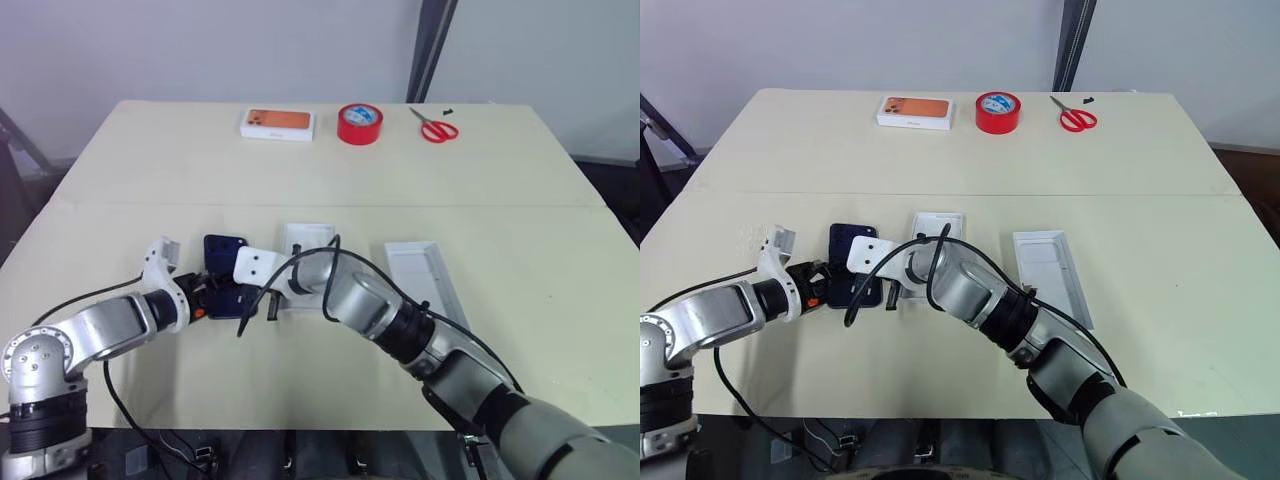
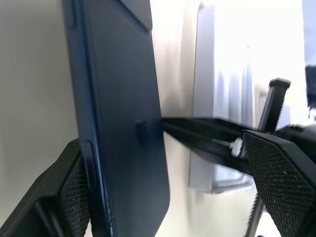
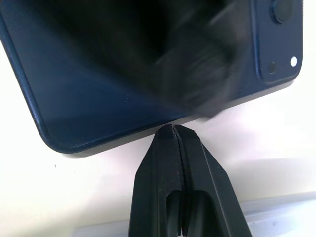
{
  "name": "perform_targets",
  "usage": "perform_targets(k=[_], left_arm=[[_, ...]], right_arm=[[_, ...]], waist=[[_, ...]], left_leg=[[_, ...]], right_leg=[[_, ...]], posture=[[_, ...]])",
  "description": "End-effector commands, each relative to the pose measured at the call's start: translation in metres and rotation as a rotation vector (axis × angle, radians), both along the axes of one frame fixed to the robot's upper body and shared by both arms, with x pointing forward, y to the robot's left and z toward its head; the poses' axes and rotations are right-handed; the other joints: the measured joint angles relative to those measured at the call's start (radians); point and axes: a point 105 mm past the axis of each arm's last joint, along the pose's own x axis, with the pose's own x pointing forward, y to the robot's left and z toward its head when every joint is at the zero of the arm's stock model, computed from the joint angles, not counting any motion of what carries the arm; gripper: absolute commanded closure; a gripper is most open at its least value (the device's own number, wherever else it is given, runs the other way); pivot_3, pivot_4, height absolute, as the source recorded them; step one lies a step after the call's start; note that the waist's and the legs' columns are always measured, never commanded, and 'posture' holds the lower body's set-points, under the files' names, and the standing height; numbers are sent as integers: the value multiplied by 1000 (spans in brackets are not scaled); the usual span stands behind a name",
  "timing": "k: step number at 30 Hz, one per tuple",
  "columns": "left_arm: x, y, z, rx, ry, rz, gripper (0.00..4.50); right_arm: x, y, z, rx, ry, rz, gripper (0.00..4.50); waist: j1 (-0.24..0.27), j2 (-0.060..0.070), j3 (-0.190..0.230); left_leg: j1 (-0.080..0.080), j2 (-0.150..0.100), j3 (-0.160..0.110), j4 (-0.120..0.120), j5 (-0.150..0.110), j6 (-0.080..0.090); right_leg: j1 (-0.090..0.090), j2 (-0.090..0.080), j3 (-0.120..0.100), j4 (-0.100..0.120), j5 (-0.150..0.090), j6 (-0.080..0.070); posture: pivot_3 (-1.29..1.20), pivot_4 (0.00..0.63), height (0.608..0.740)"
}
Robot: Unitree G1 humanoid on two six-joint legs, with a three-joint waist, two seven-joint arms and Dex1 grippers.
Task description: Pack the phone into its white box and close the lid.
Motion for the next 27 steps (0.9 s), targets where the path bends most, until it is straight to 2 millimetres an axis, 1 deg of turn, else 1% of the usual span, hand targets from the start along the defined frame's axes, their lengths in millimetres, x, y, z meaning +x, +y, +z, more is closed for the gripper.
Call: perform_targets(k=[1, 5, 11, 13, 14, 15, 16, 17, 25, 27], left_arm=[[2, 1, 11, -50, -33, 40, 11], [7, 15, 13, -85, -39, 130, 11], [6, 12, 11, -109, -41, 135, 11], [6, 12, 11, -119, -43, 143, 521], [6, 13, 11, -123, -45, 148, 856], [6, 14, 11, -130, -49, 157, 1232], [6, 15, 12, -135, -53, 163, 1790], [6, 16, 12, -137, -55, 167, 2222], [7, 14, 14, -203, -75, 193, 2222], [6, 13, 14, -211, -75, 197, 2770]], right_arm=[[-4, 4, 6, 5, -28, 29, 4500], [-4, 3, 6, 5, -25, 29, 4500], [-5, 4, 8, 8, -31, 31, 4500], [-5, 4, 9, 11, -32, 32, 4500], [-5, 4, 10, 14, -33, 31, 4500], [-4, 3, 13, 19, -36, 30, 4500], [-4, 3, 15, 23, -37, 30, 4500], [-4, 2, 16, 27, -39, 29, 4500], [-4, -8, 42, 90, -50, 6, 4500], [-3, -11, 49, 109, -52, -7, 4500]], waist=[[1, 0, 0], [1, 0, 0], [0, 0, 0], [1, 0, 0], [1, 0, 0], [0, 0, 0], [1, 0, 0], [1, 0, 0], [1, 0, 1], [1, 0, 1]], left_leg=[[0, 0, 0, 0, 0, 0], [0, 0, 0, 0, 0, 0], [0, 0, 0, -1, 0, 0], [0, 0, 0, -1, 0, 0], [0, 0, 0, -1, 0, 0], [0, 0, 0, -1, 0, 0], [0, 0, 0, -1, 0, 0], [0, 0, 0, -1, 0, 0], [-1, 0, 0, -1, 0, 0], [-1, 0, 0, -1, 0, 0]], right_leg=[[0, 0, 0, 0, 0, 0], [0, 0, 0, -1, 0, 0], [0, 0, 0, -2, 0, 0], [0, 0, 0, -2, 0, 0], [0, 0, 0, -2, 0, 0], [0, 0, 0, -2, 0, 0], [0, 0, 0, -2, 0, 0], [0, 0, 0, -2, 0, 0], [0, 0, 0, -2, 0, 0], [1, 0, 0, -2, 0, 0]], posture=[[0, 150, 725], [0, 150, 725], [0, 150, 725], [0, 150, 725], [0, 150, 725], [0, 150, 725], [0, 150, 725], [0, 150, 725], [0, 150, 725], [0, 150, 725]])
